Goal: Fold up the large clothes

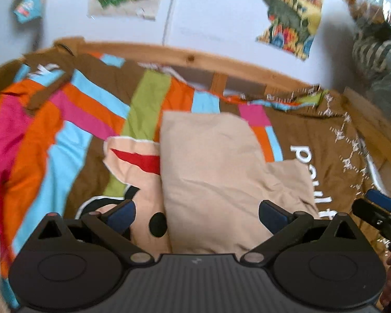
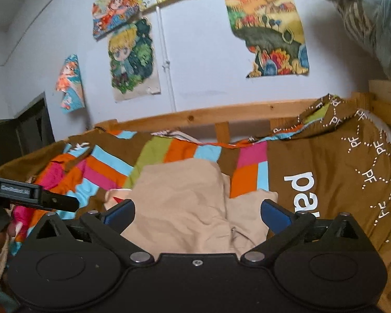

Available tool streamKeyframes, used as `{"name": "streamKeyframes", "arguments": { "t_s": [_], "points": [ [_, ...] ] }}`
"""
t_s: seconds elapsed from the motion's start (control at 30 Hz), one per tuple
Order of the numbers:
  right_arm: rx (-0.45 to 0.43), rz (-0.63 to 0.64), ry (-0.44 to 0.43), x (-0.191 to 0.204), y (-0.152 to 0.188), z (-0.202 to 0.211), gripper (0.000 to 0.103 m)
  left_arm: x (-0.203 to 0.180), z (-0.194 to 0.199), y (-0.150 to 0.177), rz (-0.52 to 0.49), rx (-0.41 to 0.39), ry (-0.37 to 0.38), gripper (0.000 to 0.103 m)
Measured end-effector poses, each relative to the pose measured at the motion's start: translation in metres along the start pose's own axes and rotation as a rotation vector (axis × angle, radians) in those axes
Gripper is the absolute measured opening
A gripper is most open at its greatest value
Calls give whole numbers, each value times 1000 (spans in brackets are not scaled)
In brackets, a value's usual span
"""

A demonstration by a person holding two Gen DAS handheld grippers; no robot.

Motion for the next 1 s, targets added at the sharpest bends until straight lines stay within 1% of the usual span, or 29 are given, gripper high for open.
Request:
{"name": "streamKeyframes", "arguments": {
  "t_s": [0.13, 0.23, 0.4, 0.63, 0.73, 0.83, 1.0],
  "points": [
    [-10, -5, 11, 12, 2, 30, 102, 7, 44, 6, 18, -58, -27, 102],
    [5, -8, 8, 19, 9, 49, 102, 11, 71, 17, 29, -92, -47, 102],
    [23, 29, 7, 32, 23, 73, 102, 16, 95, 38, 39, -131, -88, 102],
    [42, 60, 8, 40, 34, 76, 102, 14, 95, 70, 5, -130, -104, 102],
    [58, 56, 17, 39, 39, 72, 102, 17, 93, 80, -4, -130, -130, 102],
    [76, 53, 22, 38, 43, 69, 102, 21, 88, 85, -20, -118, -153, 102],
    [100, 56, 37, 36, 50, 66, 102, 27, 84, 87, -9, -115, -160, 102]
  ]
}}
Point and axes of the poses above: each gripper's, at about its wrist camera, not at the fingertips, and z roughly against the way its jaws point, x to its left, y to its underside, the point moved 10 cm from there along -z, roughly the way its jaws point, and after that the axes turned 5 degrees about -y, right-handed, at the moved point
